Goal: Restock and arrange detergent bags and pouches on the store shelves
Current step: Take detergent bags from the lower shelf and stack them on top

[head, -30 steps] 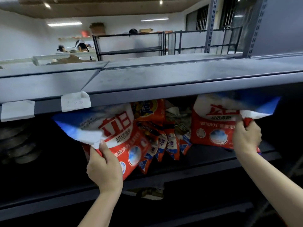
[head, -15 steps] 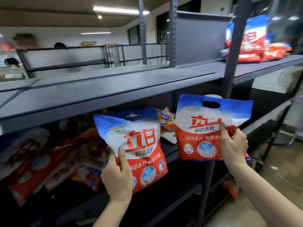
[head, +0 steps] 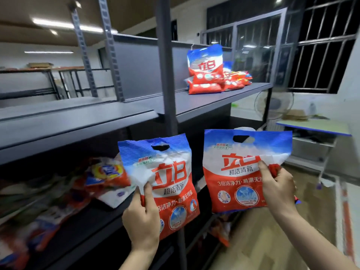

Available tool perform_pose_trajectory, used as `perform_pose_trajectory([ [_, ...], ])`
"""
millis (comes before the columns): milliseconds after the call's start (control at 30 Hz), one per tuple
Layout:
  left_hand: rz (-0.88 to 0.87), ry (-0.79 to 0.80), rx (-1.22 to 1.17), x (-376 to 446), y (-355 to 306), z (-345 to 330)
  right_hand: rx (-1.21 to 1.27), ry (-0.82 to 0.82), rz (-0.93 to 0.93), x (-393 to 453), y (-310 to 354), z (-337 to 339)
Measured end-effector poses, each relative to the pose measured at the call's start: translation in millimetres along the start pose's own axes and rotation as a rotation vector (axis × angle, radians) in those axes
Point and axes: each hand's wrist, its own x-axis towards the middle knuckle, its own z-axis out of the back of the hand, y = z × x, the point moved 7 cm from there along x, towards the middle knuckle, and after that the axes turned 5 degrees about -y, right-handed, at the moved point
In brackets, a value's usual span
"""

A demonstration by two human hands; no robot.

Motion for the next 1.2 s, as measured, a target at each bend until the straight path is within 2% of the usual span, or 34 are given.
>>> perform_pose_trajectory([
  [267,-0.009,-0.035,-0.111,-28.4,-52.9,-128.8,-0.030,-0.008,0.010,121.1,-38.4,60.3],
  [567,-0.073,-0.047,-0.180,3.0,-106.3,-248.2,0.012,-0.086,0.036,208.2,-68.3,81.9],
  [767,-0.108,-0.135,-0.178,45.2,-126.6,-337.8,0.025,-0.107,0.077,279.1,-82.4,59.8],
  [967,-0.151,-0.257,-0.201,110.5,-149.6,-422.3,0.068,-0.117,0.116,378.9,-85.5,10.2],
  [1200,-0.152,-0.289,-0.146,196.0,-170.9,-522.5,0.175,-0.184,0.158,477.3,-92.2,-32.0],
])
